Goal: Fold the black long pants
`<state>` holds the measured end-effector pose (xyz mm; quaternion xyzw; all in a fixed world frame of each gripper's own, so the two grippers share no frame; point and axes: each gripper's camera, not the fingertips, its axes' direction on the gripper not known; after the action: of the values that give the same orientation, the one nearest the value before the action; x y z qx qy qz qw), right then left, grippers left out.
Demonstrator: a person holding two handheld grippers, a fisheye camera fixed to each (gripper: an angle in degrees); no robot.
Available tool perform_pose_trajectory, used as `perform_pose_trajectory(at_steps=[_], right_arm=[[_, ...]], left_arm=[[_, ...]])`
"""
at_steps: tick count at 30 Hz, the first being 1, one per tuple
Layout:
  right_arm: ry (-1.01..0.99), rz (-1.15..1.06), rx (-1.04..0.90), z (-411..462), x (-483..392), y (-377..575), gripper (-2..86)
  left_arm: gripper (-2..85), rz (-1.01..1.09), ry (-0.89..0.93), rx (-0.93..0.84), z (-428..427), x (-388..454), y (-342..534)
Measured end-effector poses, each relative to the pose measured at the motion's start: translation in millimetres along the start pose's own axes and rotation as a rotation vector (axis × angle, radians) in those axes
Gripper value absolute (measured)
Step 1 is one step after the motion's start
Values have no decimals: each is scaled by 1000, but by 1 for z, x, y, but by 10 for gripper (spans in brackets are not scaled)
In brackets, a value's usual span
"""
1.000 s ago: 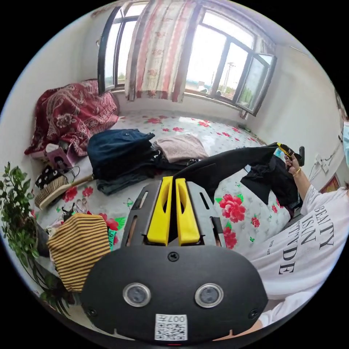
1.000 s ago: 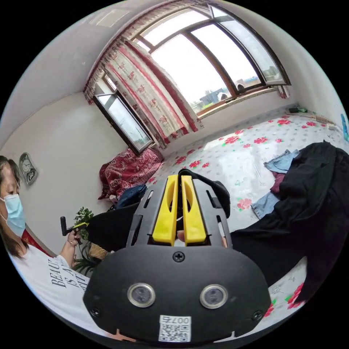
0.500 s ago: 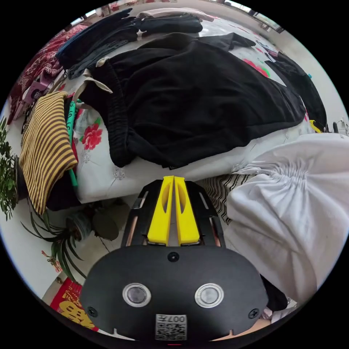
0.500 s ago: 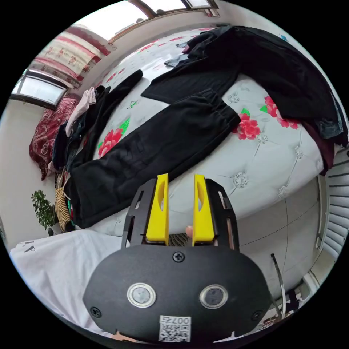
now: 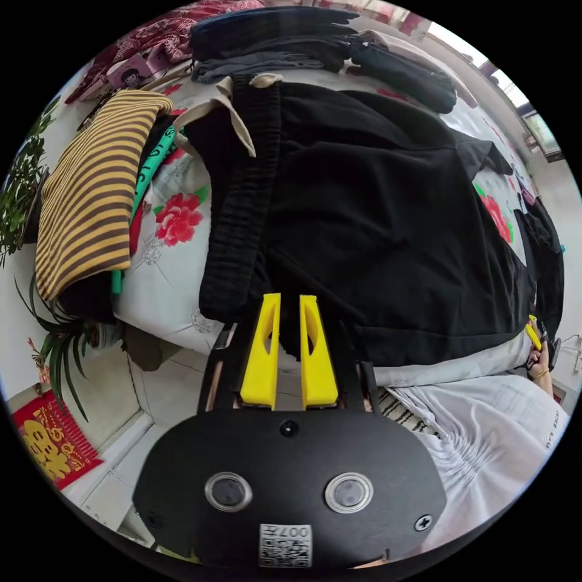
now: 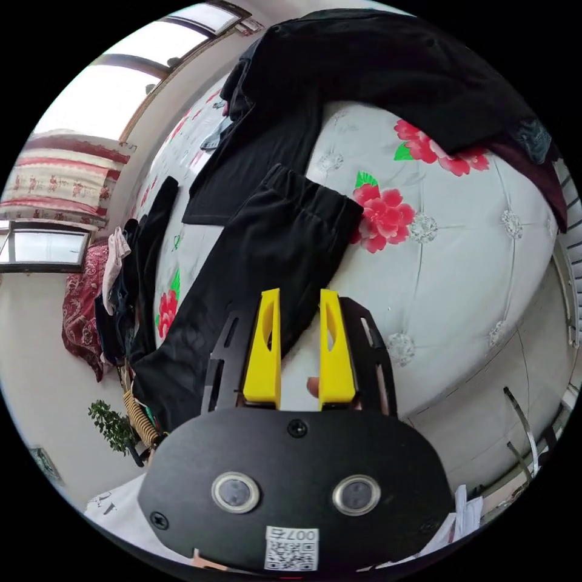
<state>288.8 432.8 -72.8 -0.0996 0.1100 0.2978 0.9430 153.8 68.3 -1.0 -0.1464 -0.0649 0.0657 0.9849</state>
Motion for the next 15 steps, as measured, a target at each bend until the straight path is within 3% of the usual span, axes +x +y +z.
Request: perform_pose_trajectory(at_steps=[6, 9, 11, 15], right_arm=[[146, -99, 13, -33, -4, 11, 10], [185, -68, -47, -41, 17, 24, 17], [268, -41, 58, -65, 18, 33, 30], [239, -142, 267, -99, -28, 21, 47]], left_arm=[[-5, 174, -33, -174, 4, 1, 16], [-7, 71, 96, -155, 2, -27, 43], [-8, -3, 161, -110, -3, -40, 62], [-7, -151, 195, 34, -34, -66, 86]])
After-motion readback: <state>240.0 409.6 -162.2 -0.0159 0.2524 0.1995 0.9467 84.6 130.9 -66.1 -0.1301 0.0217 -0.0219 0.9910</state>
